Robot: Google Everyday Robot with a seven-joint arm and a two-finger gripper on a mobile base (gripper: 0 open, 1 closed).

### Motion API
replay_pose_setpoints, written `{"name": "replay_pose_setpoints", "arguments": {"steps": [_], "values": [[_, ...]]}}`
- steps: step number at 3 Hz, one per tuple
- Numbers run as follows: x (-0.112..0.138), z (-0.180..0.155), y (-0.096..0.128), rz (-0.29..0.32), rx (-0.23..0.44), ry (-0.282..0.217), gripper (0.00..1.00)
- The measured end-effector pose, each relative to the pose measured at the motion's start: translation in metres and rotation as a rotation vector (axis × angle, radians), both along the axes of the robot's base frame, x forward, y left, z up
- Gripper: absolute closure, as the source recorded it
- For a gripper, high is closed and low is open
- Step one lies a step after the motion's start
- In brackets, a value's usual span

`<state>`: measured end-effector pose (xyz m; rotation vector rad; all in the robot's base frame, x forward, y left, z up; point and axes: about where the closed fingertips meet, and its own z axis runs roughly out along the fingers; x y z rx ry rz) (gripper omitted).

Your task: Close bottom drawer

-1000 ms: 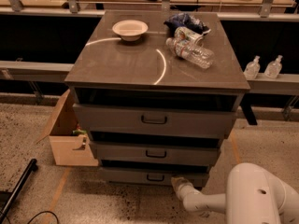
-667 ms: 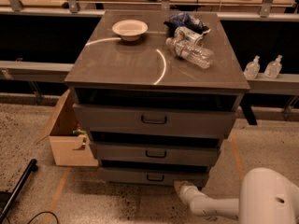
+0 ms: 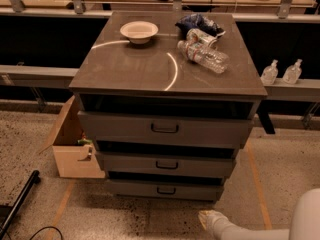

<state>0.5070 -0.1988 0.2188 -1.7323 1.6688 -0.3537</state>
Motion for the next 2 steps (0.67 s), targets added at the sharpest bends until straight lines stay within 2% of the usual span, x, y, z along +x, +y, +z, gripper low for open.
{"name": "replay_pose_setpoints", "arguments": {"steps": [1,2], "values": [[-0.0171,-0.0016,0.0072,0.016,0.007,0.026,0.85],[-0.0164,-0.0016,0.0078,0.016,0.008,0.025,0.61]]}}
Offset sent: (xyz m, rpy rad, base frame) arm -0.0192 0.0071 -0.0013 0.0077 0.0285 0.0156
